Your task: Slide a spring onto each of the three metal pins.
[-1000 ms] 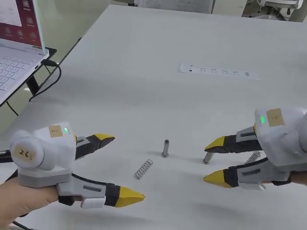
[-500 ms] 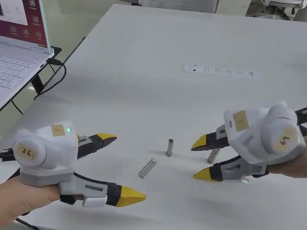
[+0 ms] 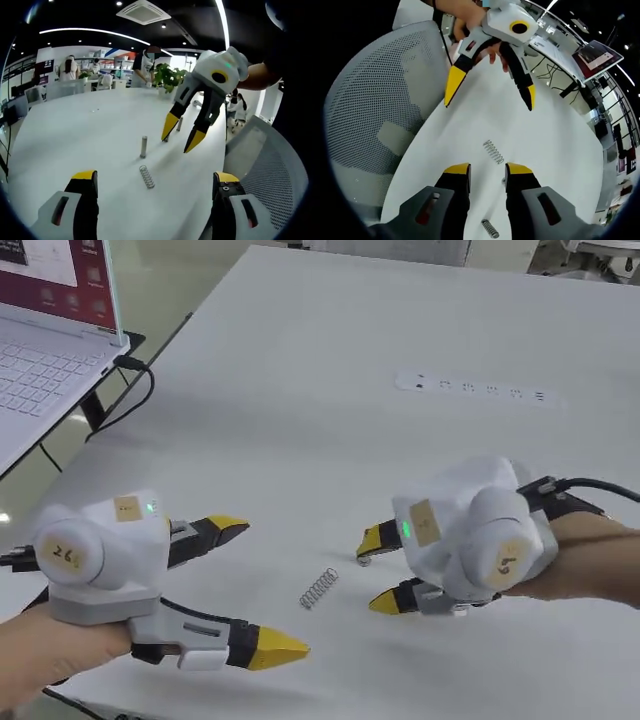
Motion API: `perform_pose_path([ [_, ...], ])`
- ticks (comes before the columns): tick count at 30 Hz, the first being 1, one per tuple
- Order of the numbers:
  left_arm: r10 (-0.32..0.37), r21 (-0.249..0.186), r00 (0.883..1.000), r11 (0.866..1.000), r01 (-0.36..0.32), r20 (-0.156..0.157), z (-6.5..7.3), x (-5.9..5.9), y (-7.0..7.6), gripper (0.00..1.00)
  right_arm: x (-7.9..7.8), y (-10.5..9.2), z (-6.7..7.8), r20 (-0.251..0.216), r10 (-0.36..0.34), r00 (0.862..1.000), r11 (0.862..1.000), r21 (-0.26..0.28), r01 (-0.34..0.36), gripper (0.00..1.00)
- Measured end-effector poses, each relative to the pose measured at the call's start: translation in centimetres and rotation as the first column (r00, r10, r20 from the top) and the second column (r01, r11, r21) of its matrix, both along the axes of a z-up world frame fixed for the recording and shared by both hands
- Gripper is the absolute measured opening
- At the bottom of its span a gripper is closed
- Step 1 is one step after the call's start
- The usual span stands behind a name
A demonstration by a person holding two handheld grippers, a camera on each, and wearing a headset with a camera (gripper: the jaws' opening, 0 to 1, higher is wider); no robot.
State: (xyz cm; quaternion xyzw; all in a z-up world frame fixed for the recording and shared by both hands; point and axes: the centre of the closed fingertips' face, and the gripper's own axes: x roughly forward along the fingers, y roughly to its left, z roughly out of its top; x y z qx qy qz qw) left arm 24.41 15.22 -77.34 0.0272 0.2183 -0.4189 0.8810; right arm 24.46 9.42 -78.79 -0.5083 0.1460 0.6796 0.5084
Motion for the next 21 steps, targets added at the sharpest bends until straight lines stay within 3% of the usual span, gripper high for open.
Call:
perform_pose_path([
  [10,0.007,0.001,1.0,1.0,-0.007,-0.002,-0.2,-0.3,0.6,0.92,0.2,2.2,-1.9,-0.042,0.017,0.999,1.0,-0.023,-0.018,0.24],
  [15,0.013,-0.006,1.0,1.0,-0.013,-0.001,-0.1,-0.3,0.8,0.92,0.8,2.7,-2.8,-0.093,-0.009,0.996,0.998,-0.067,0.002,0.24],
  [21,0.018,-0.011,1.0,1.0,-0.018,-0.003,-0.3,-0.2,0.9,0.91,1.5,3.6,-3.2,-0.099,-0.014,0.995,0.995,-0.099,0.004,0.23],
])
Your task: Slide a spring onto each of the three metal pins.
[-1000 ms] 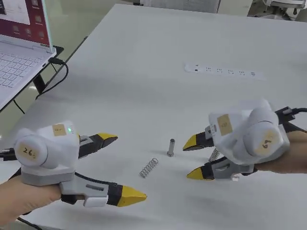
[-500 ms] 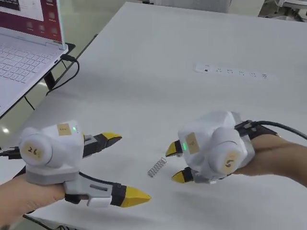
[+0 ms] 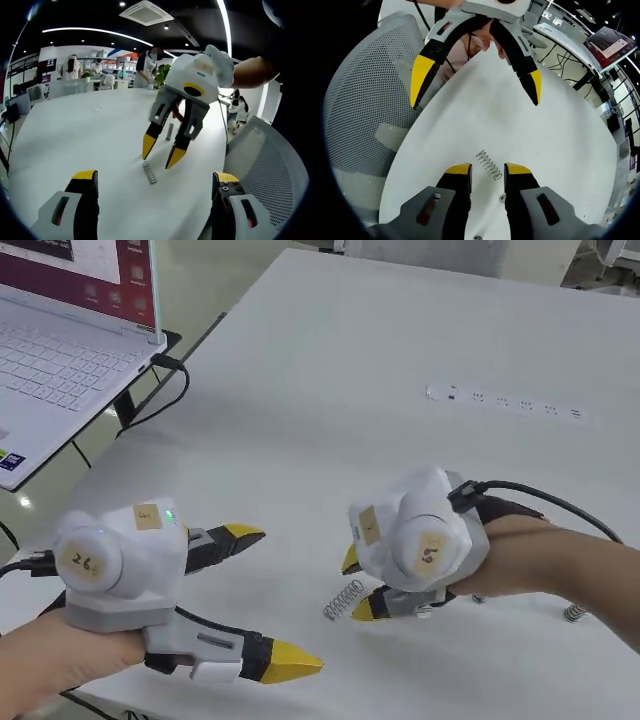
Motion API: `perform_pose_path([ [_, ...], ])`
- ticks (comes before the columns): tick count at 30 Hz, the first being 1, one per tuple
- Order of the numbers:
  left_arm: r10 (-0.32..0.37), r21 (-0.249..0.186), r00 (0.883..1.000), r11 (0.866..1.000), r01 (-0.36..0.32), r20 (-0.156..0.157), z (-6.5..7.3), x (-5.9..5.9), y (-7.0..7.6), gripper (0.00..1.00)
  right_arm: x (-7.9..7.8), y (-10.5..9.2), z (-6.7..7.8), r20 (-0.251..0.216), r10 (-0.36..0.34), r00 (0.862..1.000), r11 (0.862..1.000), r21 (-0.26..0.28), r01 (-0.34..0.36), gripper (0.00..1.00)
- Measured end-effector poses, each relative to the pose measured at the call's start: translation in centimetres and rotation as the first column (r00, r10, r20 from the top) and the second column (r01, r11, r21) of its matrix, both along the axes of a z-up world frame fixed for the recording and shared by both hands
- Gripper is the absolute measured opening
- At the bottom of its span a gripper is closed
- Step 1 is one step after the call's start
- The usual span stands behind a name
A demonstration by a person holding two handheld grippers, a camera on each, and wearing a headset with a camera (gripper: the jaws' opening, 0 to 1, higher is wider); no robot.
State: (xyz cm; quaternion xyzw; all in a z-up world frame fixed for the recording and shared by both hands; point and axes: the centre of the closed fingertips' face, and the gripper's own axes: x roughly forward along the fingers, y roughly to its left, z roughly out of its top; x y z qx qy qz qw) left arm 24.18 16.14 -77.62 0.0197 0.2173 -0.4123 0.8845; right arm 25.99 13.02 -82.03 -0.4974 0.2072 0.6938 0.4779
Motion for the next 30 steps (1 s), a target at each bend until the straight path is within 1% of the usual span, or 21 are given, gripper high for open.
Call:
perform_pose_path([
  [2,0.002,-0.001,1.0,1.0,-0.002,0.001,0.0,0.0,0.0,0.91,0.2,0.3,-0.1,-0.007,-0.004,1.0,1.0,-0.001,0.004,0.24],
  [5,0.002,-0.002,1.0,1.0,-0.002,0.001,0.0,0.0,0.1,0.91,0.1,0.5,-0.4,-0.033,-0.008,0.999,1.0,-0.013,0.008,0.24],
  [8,0.006,-0.004,1.0,1.0,-0.006,0.003,0.1,0.1,0.2,0.91,0.2,0.5,-0.9,-0.041,-0.007,0.999,0.999,-0.033,0.006,0.25],
  [13,0.007,-0.005,1.0,1.0,-0.007,0.003,0.1,0.1,0.2,0.91,0.6,0.6,-1.5,-0.041,-0.009,0.999,0.999,-0.053,0.007,0.24],
  [17,0.009,-0.007,1.0,1.0,-0.009,0.003,0.1,0.0,0.3,0.91,0.8,0.7,-1.7,-0.054,-0.026,0.998,0.998,-0.065,0.023,0.22],
  [19,0.012,-0.009,1.0,1.0,-0.012,0.005,0.1,0.0,0.3,0.91,0.7,0.7,-1.9,-0.051,-0.024,0.998,0.997,-0.072,0.021,0.2],
  [22,0.014,-0.01,1.0,1.0,-0.014,0.003,0.0,-0.1,0.4,0.91,0.5,0.5,-2.4,-0.058,-0.024,0.998,0.996,-0.093,0.018,0.21],
  [24,0.017,-0.012,1.0,1.0,-0.017,0.003,0.0,-0.1,0.6,0.91,0.6,0.4,-2.6,-0.051,-0.02,0.999,0.995,-0.102,0.015,0.2],
  [30,0.022,-0.012,1.0,1.0,-0.022,0.004,0.0,0.0,0.8,0.91,0.6,0.7,-2.9,-0.056,-0.02,0.998,0.994,-0.107,0.014,0.17],
])
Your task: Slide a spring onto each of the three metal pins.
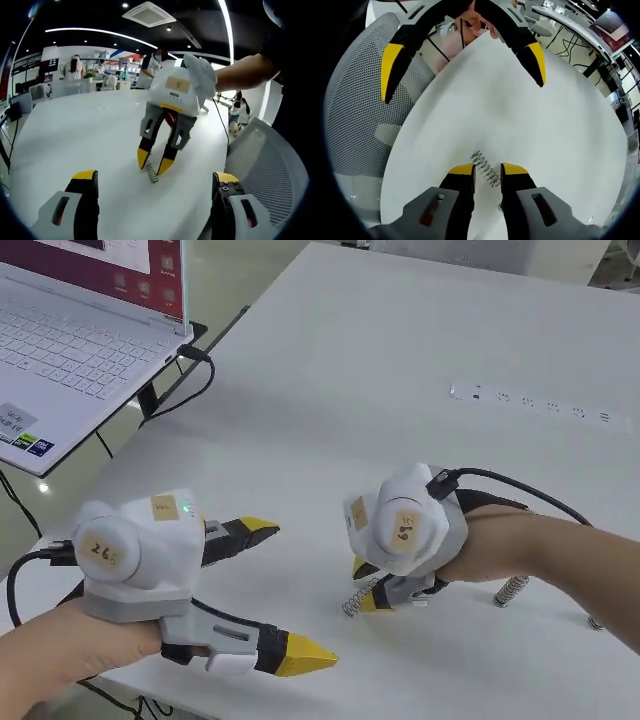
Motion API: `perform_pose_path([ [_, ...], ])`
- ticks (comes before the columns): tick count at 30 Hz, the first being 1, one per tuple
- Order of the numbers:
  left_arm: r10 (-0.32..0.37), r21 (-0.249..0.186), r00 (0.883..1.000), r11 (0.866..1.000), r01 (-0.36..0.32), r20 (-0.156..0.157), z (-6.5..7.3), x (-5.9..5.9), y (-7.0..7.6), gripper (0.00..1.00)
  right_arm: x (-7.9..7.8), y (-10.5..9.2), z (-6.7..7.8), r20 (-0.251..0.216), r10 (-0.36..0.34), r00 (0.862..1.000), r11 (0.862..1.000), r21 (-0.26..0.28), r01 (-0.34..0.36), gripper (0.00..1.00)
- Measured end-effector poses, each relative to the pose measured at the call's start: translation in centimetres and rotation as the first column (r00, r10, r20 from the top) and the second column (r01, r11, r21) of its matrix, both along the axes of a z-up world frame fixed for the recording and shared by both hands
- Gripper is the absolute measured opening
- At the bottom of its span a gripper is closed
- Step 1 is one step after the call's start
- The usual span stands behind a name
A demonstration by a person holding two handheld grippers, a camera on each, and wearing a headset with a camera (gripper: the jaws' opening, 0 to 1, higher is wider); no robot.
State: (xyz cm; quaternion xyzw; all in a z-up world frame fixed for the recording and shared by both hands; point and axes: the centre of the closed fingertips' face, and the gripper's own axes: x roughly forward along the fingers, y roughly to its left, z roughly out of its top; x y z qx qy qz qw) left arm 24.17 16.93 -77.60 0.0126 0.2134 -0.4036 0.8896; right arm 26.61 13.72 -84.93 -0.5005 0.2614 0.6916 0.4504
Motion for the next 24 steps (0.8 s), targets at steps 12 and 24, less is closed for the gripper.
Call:
perform_pose_path([
  [12,0.001,-0.004,1.0,1.0,-0.001,-0.003,-0.18,0.16,-0.07,0.91,0.19,-0.24,-0.76,0.01,-0.002,1.0,1.0,-0.029,0.002,0.1],
  [24,-0.005,-0.002,1.0,1.0,0.005,-0.006,-0.25,0.21,-0.21,0.91,-0.26,-0.54,-0.51,0.008,-0.015,1.0,1.0,-0.024,0.015,0.08],
])
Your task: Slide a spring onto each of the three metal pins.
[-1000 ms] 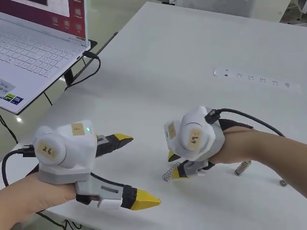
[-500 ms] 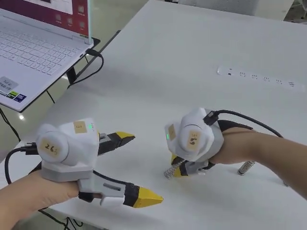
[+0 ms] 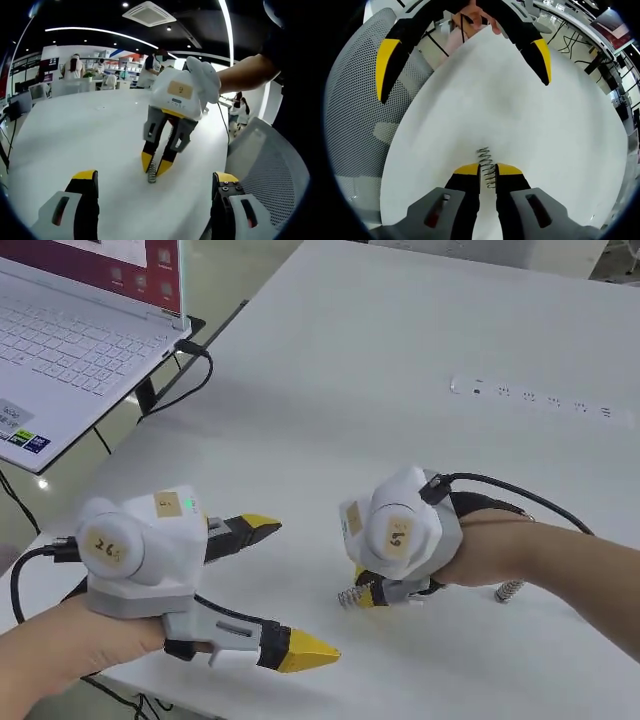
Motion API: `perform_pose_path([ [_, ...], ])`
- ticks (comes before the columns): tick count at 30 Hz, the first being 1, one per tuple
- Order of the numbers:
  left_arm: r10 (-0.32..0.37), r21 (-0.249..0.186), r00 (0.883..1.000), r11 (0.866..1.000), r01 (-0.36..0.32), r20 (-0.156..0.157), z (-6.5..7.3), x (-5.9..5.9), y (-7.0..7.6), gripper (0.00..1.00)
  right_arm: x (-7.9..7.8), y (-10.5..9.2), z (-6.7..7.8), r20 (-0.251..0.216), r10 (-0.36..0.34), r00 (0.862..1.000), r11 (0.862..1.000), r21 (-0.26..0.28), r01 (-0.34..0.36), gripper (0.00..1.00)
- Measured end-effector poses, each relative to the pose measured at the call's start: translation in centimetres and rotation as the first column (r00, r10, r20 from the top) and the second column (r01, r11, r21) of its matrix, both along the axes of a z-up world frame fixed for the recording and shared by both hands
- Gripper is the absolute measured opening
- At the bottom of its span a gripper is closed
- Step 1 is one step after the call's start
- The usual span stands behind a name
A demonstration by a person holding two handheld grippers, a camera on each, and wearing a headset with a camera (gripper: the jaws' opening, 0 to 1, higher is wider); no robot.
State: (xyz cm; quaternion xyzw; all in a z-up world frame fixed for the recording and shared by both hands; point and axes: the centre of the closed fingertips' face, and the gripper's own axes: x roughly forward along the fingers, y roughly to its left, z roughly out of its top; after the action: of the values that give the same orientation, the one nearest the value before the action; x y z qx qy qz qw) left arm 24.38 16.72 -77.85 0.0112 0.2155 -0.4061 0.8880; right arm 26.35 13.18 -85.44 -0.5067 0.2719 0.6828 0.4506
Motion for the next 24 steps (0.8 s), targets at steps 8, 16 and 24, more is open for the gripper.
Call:
perform_pose_path([
  [8,-0.015,0.003,1.0,1.0,0.015,-0.003,-0.2,0.1,-0.5,0.91,-0.3,-0.1,1.9,-0.022,-0.042,0.999,0.997,0.06,0.043,0.08],
  [16,-0.038,0.005,0.999,0.999,0.038,-0.001,-0.1,0.2,-1.3,0.9,-0.7,-1.2,3.6,-0.019,-0.062,0.998,0.995,0.083,0.064,0.08],
  [24,-0.056,0.007,0.998,0.998,0.056,0.009,0.2,0.4,-2.1,0.9,-0.5,-3.0,5.1,-0.007,-0.097,0.995,0.99,0.101,0.097,0.08],
])
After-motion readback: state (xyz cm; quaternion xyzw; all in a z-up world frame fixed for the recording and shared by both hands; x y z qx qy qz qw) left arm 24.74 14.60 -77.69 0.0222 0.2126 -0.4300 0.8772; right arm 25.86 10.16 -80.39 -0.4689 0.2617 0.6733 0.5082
